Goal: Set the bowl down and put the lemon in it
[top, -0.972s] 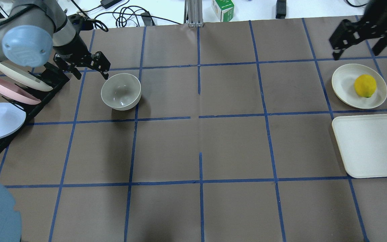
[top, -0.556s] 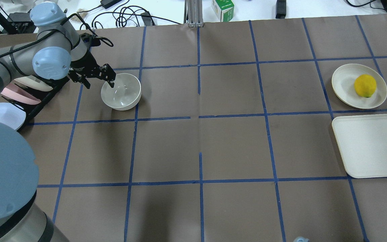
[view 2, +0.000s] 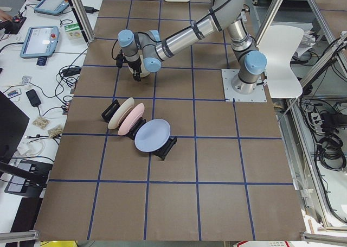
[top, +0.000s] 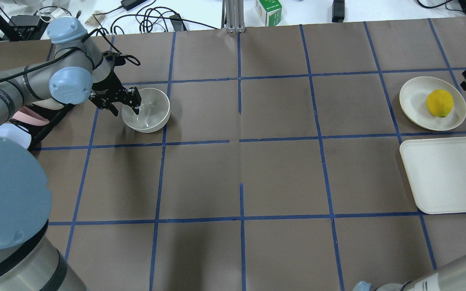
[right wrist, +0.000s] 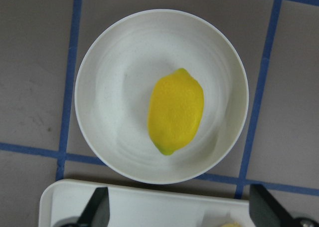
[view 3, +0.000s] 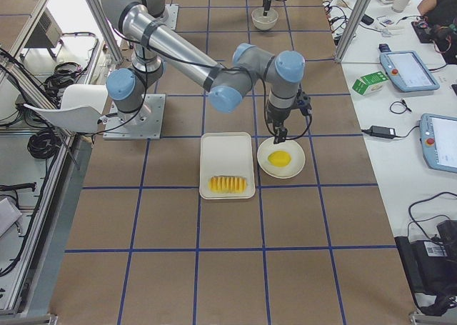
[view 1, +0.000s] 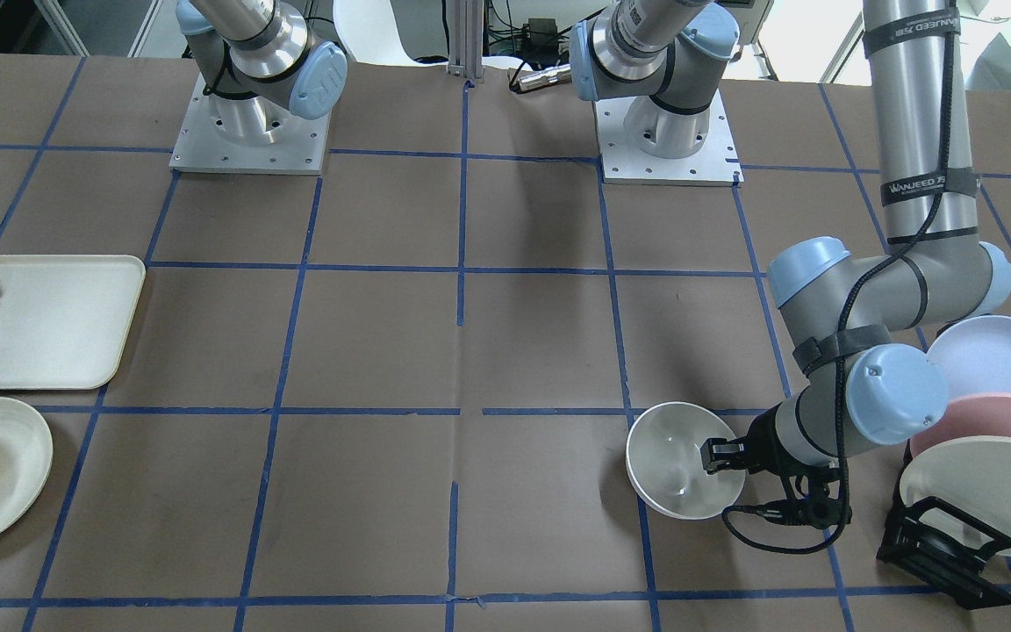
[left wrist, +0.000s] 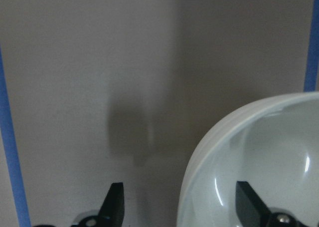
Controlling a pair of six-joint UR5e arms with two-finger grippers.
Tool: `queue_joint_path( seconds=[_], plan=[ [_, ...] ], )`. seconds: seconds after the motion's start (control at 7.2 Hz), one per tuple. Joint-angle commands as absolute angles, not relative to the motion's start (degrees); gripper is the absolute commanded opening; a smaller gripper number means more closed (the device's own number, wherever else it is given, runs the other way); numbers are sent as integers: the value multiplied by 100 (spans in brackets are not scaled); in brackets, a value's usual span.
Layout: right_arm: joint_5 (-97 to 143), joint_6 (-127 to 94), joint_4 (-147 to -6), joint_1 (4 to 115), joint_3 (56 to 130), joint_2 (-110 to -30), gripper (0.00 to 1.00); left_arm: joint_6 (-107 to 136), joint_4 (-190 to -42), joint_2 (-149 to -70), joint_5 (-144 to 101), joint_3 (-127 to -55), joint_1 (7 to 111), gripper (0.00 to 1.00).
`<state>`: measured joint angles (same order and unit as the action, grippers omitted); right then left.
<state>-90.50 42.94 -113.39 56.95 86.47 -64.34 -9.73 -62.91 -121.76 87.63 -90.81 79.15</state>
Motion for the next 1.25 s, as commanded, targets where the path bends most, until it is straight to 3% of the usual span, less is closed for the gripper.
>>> queue_joint_path(
  seconds=[0.0,0.28,0.42,0.56,0.69,0.83,1.11],
  plan=[
    [-8912,4298,-11952,5695,8649,-5610,100,-932,-6284,-12182,8754,-9105,7919,3],
    [-8895,4272,-12243,5695,8657,-5423,100,-940,-6275,-12147,8754,-9088,7919,0],
    [-8816,4271,-12234,5695,8657,-5423,95,-932,-6301,-12068,8771,-9036,7919,0],
    [-8798,4237,-12217,5704,8657,-5440,58,-897,-6476,-11954,8780,-8992,8049,0],
    [-8798,4228,-12173,5722,8657,-5432,28,-722,-6695,-11823,8702,-8991,8129,0],
    [-8798,4228,-12155,5730,8649,-5466,20,-529,-6784,-11699,8579,-8991,8330,0],
    [-8815,4219,-11292,5774,8369,-5911,19,433,-6733,-11453,7906,-9279,9197,0]
  ],
)
